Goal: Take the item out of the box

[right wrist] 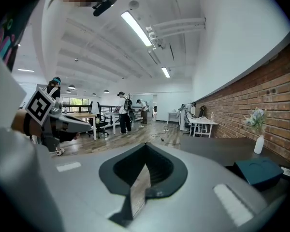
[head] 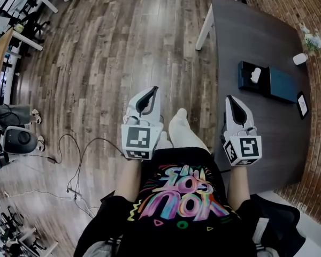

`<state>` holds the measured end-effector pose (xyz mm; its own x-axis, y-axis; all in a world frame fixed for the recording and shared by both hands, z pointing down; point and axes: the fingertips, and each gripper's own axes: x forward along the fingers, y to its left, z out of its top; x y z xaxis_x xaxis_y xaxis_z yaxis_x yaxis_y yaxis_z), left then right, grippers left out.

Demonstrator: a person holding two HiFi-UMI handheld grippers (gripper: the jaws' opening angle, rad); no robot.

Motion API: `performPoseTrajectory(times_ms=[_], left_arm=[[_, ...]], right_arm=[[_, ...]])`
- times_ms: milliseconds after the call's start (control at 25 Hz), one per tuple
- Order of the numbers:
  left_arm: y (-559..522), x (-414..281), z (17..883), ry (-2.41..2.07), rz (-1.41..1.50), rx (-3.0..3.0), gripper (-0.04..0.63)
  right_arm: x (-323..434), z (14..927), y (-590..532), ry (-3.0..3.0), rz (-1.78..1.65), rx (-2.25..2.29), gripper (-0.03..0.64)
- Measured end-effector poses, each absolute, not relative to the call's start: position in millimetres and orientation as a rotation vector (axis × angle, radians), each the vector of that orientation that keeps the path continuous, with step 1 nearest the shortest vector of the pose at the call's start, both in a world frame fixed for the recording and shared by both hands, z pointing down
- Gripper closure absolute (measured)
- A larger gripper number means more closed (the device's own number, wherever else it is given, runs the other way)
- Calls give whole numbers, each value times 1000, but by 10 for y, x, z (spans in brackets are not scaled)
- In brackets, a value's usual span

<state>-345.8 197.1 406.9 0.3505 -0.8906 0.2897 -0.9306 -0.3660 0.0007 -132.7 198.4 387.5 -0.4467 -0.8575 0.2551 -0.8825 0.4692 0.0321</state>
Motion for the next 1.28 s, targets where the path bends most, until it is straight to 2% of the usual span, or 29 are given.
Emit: performPoseTrajectory(times_ms=[680,1280], left_arm=[[329,-3243,3978,-1608,364,2520,594],[-668,-2724,3727,-1510,401,2674,594]], right_arm=[[-1070,3862,498,-2457,163,1604,616],[-591,3809,-211,-2424,195,1755,615]])
